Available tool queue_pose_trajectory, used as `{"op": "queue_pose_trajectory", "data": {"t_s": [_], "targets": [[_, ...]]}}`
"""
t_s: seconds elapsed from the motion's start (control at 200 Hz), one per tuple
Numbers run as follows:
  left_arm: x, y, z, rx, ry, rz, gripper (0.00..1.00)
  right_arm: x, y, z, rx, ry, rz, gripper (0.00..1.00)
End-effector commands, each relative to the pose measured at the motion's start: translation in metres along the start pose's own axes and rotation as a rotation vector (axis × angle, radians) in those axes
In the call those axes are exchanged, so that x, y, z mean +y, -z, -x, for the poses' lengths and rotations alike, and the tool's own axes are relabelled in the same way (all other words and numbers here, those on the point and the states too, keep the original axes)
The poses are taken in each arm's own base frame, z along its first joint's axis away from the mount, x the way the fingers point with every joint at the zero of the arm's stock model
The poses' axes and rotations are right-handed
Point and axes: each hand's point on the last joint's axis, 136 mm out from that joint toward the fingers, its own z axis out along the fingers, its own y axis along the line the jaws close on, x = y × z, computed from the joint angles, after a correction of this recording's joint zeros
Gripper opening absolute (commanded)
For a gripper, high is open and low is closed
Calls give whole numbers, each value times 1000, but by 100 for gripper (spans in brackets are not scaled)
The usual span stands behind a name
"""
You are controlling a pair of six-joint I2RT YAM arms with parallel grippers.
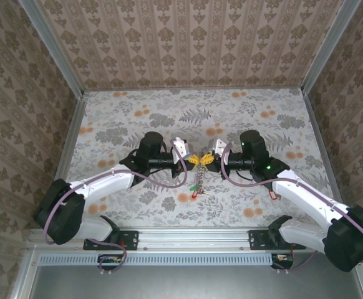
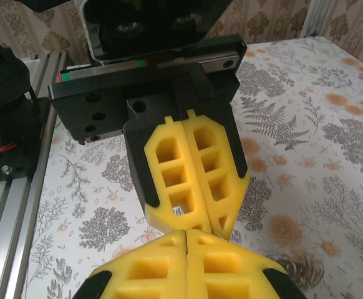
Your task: Put the keys on the keyring
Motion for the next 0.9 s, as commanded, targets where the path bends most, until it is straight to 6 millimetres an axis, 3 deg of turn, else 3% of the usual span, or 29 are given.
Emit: {"op": "queue_pose_trajectory", "data": {"t_s": [0.0, 0.265, 0.53, 0.74, 0.895], "targets": [[-4, -1, 13, -47, -20, -26, 0, -10, -2, 18, -42, 44, -49, 0], [-4, 0, 14, -50, -27, -18, 0, -26, 1, 1, 37, 74, -186, 0], [-4, 0, 14, -56, -32, -14, 0, -23, 7, -6, 62, 82, -199, 0], [-8, 0, 15, -64, -38, -40, 0, -33, 9, 2, 34, 43, -250, 0], [-9, 0, 14, -72, -44, -42, 0, -46, 11, -7, 118, -10, -308, 0]]}}
